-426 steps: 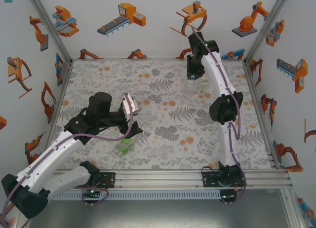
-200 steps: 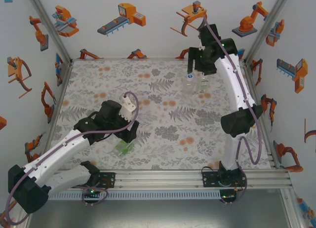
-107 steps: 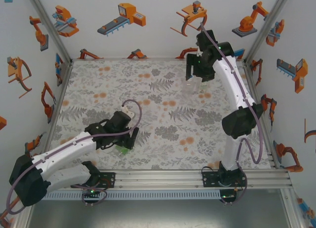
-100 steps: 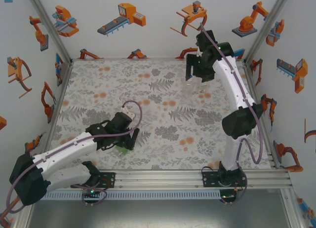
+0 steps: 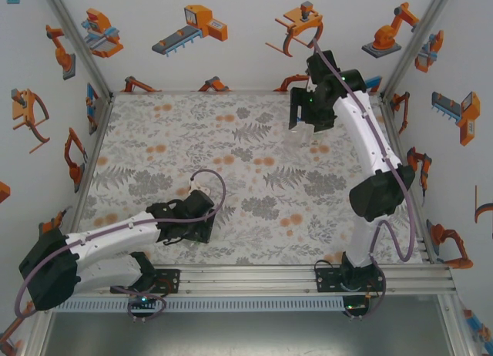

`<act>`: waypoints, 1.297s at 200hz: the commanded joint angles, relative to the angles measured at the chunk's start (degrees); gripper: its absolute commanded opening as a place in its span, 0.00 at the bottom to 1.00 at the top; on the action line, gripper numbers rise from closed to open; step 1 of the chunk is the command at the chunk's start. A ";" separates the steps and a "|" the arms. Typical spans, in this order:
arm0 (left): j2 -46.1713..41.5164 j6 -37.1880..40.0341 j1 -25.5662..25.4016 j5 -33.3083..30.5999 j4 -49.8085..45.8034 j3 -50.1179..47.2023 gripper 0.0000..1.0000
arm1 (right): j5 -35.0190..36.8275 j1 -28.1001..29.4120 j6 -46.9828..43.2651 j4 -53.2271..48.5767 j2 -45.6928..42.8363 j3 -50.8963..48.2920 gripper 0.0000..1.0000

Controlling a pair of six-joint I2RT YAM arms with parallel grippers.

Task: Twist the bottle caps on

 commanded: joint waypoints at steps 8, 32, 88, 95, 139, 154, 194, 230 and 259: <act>1.14 -4.65 -0.36 0.72 4.55 -2.12 0.67 | -0.54 0.57 0.94 0.92 -2.16 -1.34 0.70; 2.93 -5.85 -0.37 1.33 4.91 -2.81 0.65 | -0.37 0.73 0.88 0.48 -2.55 -1.49 0.70; 1.18 -5.47 -0.29 -0.05 3.39 -2.23 0.50 | 1.17 1.88 1.01 -0.08 -4.81 -2.54 0.69; -0.12 -5.05 -0.29 -0.76 2.73 -1.75 0.49 | 1.39 2.30 1.11 -0.46 -5.20 -2.50 0.69; -10.07 2.46 2.71 -0.02 1.44 1.16 0.40 | 3.03 8.29 2.05 -2.15 -7.58 -4.06 0.67; -14.22 6.04 5.09 2.21 1.68 2.39 0.36 | 4.20 11.56 2.82 -2.21 -8.17 -5.49 0.66; -19.90 19.11 13.29 12.81 2.95 8.43 0.28 | 1.89 19.44 7.14 4.32 -9.56 -14.32 0.64; -18.88 26.90 20.68 25.18 4.21 16.28 0.25 | -2.42 25.13 12.55 14.96 -8.96 -25.03 0.63; -18.78 28.11 23.96 28.13 6.79 20.80 0.24 | -3.80 28.30 15.77 23.39 -7.44 -31.67 0.60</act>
